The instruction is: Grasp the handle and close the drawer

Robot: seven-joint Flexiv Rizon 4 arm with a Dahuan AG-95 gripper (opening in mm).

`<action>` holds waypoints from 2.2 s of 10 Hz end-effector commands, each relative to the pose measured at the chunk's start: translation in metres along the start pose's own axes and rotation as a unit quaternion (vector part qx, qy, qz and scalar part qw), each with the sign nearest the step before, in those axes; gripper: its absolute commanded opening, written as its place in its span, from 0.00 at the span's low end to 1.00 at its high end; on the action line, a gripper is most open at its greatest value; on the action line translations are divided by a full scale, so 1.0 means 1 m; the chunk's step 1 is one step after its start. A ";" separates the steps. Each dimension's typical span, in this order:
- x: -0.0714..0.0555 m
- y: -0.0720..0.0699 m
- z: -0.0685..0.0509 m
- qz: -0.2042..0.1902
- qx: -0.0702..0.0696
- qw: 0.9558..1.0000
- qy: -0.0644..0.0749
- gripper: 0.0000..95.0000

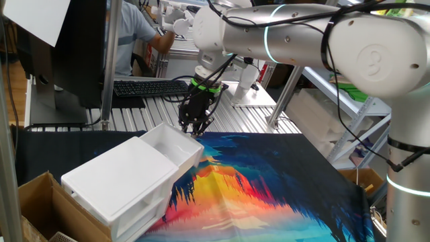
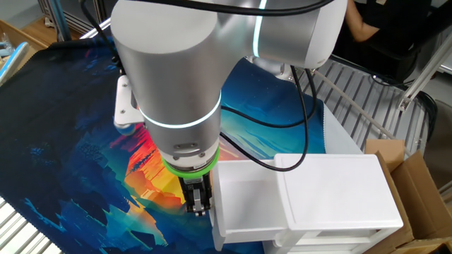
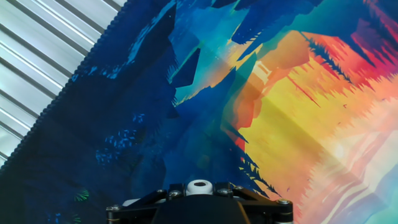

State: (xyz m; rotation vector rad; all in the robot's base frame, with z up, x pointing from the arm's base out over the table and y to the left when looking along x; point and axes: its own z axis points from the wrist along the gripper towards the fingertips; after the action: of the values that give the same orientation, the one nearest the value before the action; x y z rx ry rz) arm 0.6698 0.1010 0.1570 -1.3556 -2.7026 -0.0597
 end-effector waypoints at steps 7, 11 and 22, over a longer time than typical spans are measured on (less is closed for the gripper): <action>0.009 -0.003 0.008 0.010 0.002 1.000 0.005 0.00; 0.014 -0.003 0.006 0.013 0.007 1.000 0.010 0.00; 0.029 -0.006 0.004 0.006 0.010 1.000 -0.002 0.00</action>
State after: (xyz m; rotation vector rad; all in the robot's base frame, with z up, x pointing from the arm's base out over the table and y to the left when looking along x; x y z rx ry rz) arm 0.6478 0.1208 0.1565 -1.3655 -2.6964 -0.0278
